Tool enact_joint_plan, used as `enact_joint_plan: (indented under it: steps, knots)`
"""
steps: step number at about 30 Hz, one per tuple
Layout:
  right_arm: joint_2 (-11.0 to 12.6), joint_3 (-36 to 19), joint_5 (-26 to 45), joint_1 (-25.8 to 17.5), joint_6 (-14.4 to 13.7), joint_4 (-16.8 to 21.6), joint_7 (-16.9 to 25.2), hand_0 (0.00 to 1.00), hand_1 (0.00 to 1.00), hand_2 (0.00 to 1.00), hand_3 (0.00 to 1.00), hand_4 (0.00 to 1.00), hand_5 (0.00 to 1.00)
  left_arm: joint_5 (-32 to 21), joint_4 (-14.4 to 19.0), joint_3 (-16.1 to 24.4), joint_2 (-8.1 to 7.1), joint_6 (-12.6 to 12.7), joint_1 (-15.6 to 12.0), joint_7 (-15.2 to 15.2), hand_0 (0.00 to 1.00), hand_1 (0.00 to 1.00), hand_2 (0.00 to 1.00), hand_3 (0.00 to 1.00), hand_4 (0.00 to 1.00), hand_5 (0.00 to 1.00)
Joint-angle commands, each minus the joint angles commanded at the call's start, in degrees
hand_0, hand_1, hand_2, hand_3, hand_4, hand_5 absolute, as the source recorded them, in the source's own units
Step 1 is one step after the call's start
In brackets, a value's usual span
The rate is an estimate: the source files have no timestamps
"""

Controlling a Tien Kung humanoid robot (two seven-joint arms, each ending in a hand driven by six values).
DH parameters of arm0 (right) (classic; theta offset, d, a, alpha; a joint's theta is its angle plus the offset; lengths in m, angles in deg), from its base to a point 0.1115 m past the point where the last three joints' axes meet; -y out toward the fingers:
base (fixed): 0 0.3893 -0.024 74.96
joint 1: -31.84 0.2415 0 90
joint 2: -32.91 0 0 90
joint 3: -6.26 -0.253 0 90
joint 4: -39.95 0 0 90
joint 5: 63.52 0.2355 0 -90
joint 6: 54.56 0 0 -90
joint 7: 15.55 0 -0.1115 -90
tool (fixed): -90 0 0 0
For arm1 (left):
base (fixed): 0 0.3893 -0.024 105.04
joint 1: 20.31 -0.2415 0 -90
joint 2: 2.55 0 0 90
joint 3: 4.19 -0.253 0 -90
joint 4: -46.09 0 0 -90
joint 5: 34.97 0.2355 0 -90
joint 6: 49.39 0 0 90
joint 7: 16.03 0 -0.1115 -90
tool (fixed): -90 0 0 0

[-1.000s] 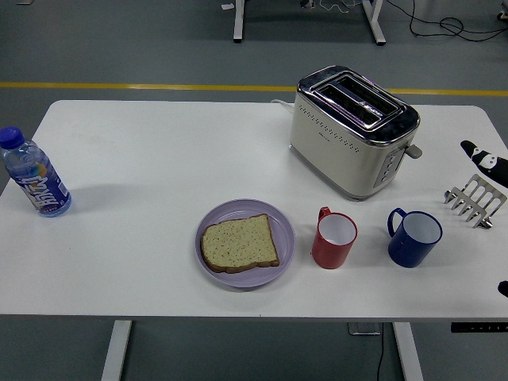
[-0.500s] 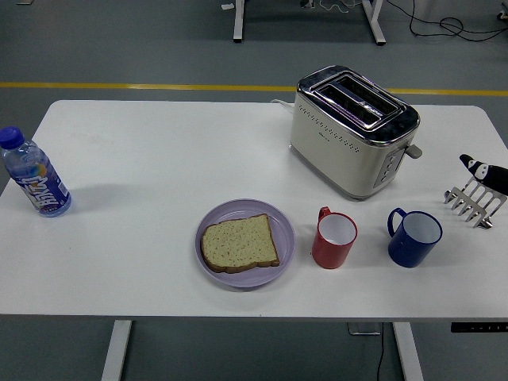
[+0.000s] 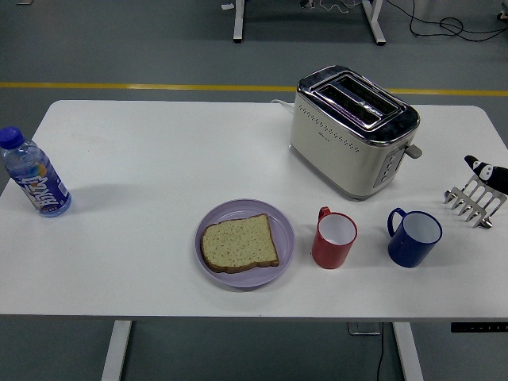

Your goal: Pick up the cup,pour liquid into bread,place the cup on the desk

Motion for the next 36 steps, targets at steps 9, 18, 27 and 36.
enact_joint_plan:
  steps: [9,18,27,36]
  knots:
    - [-0.2,-0.1,0.3,0.4,0.3,-0.1,0.4,0.998,0.911,0.979,0.998,0.998,0.072,0.4,0.0,0.2,0.07,0.0,0.2,0.2,0.681,0.683,0.694,0.543,0.253,0.998]
    - [-0.1,-0.5,1.7,0.2,-1.0,0.0,1.5,0.998,0.911,0.981,0.998,0.998,0.054,0.0,-0.1,0.1,-0.10,0.0,0.1,0.0,0.681,0.683,0.693,0.543,0.254,0.998]
    - [-0.4,-0.4,4.1,0.7,-2.7,0.0,2.6,0.991,0.898,0.987,0.998,0.994,0.056,-0.4,-0.1,-0.2,-0.13,0.0,0.4,-0.1,0.681,0.684,0.693,0.542,0.254,0.998]
    - [-0.7,-0.6,10.4,0.9,-3.8,-0.6,5.4,0.951,0.881,0.981,0.998,0.992,0.070,-1.1,-0.1,-0.5,-0.23,0.0,0.6,-0.4,0.681,0.683,0.693,0.542,0.254,0.998]
